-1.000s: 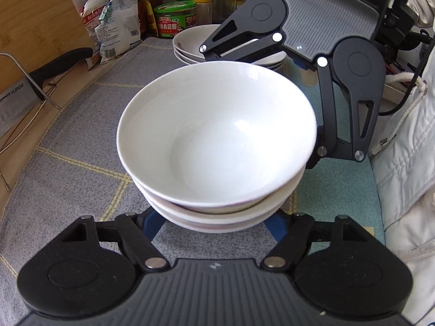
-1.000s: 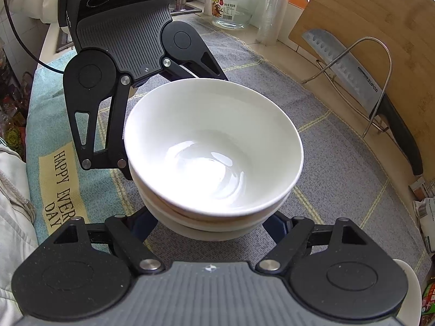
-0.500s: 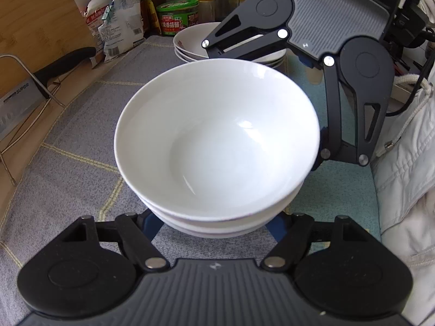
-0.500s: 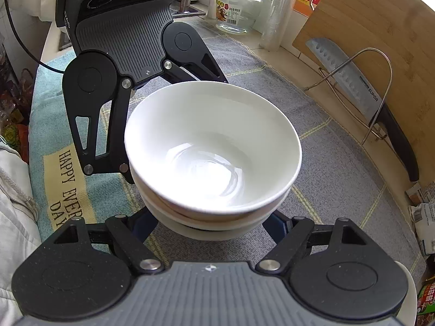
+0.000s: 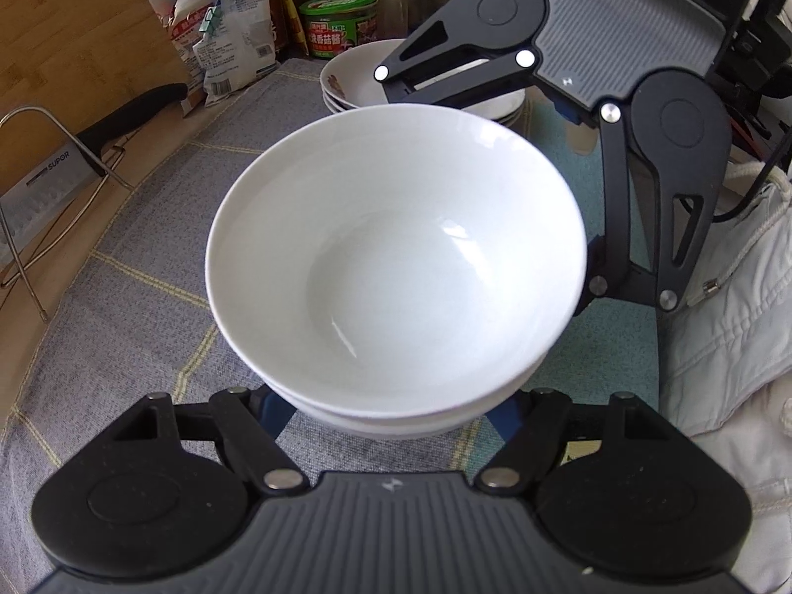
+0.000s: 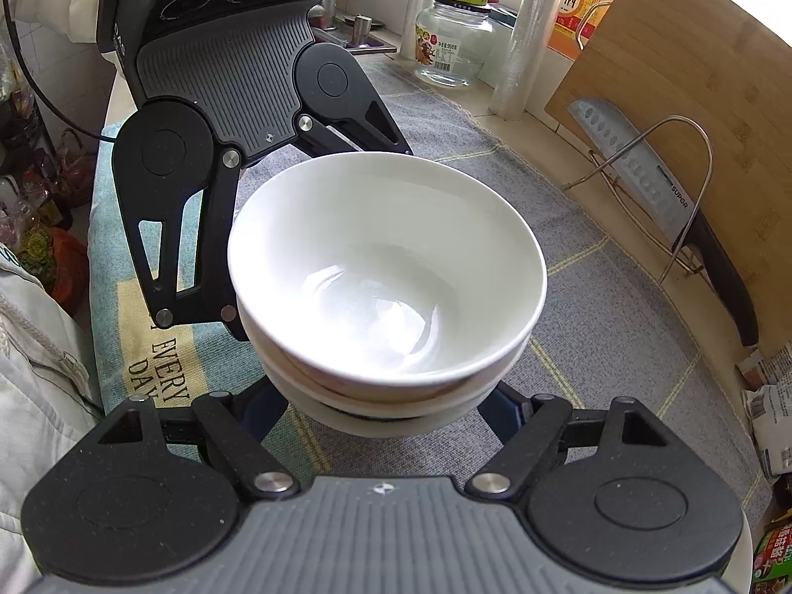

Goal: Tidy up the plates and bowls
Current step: 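Carry the three-bowl stack with both tools over the flower-print plate stack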

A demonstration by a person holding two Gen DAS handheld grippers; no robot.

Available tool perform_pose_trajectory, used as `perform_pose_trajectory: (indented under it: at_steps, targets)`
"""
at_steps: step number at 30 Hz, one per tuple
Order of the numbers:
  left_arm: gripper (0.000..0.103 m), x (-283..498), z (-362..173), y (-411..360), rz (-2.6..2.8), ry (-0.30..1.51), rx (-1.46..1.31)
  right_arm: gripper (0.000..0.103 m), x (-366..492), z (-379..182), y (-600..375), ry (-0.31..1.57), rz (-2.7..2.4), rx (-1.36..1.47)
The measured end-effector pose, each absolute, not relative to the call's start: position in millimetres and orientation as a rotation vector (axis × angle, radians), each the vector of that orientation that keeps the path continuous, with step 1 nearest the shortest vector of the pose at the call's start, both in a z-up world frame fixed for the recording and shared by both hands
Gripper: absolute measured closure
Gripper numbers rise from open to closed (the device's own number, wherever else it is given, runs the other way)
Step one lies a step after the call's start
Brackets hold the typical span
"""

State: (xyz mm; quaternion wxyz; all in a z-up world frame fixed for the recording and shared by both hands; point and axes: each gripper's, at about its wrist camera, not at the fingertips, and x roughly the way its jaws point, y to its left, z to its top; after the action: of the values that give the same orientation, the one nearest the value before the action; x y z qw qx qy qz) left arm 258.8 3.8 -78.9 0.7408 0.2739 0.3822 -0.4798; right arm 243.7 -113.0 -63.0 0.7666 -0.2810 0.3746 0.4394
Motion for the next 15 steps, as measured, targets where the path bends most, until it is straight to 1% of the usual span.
perform_pose_trajectory:
  at_steps: [8, 15]
  targets:
    - [0.027, 255, -65, -19, -1.027, 0.845, 0.626, 0.017, 238, -50, -143, 0.785, 0.966, -0.593]
    - [0.027, 260, -55, -55, -1.047, 0.839, 0.644, 0.017, 233, -38, -181, 0.767, 0.924, -0.577]
